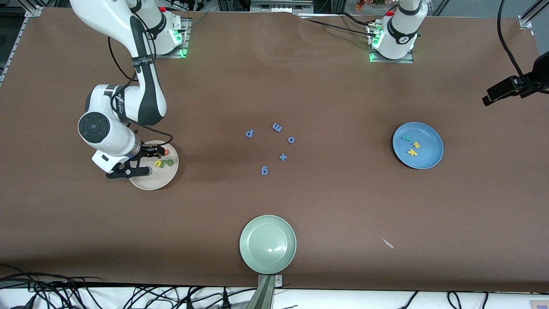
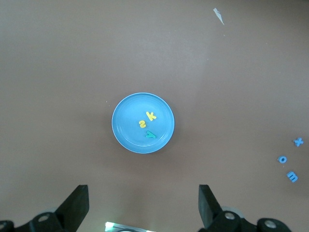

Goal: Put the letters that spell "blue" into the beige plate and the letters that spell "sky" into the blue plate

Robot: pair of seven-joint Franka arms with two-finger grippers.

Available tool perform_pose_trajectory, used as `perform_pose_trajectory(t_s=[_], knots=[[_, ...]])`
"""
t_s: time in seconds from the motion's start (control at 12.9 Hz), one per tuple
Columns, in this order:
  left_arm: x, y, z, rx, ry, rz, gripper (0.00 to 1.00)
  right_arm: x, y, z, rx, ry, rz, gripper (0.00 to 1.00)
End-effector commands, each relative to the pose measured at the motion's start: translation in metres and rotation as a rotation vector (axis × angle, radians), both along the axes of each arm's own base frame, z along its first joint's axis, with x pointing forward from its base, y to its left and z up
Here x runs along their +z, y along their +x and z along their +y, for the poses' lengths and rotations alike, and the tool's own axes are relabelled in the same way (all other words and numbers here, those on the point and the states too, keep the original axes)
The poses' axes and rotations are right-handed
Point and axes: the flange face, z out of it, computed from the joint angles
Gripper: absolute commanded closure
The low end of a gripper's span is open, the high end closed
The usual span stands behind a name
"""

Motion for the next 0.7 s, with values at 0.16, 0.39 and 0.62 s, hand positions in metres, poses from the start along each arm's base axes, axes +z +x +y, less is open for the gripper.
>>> perform_pose_trajectory(t_s=[0.16,0.39,0.62], knots=[[0.004,0.0,0.001,-0.192,-0.046,-0.004,0.0,0.065,0.033,0.001,-0.019,0.056,0.012,0.0],[0.006,-0.002,0.002,-0.206,-0.039,0.0,0.0,0.085,0.04,0.012,0.003,0.063,-0.024,0.0],[0.007,-0.002,0.002,-0.194,-0.042,-0.002,0.0,0.105,0.042,0.042,0.045,0.09,-0.058,0.0]])
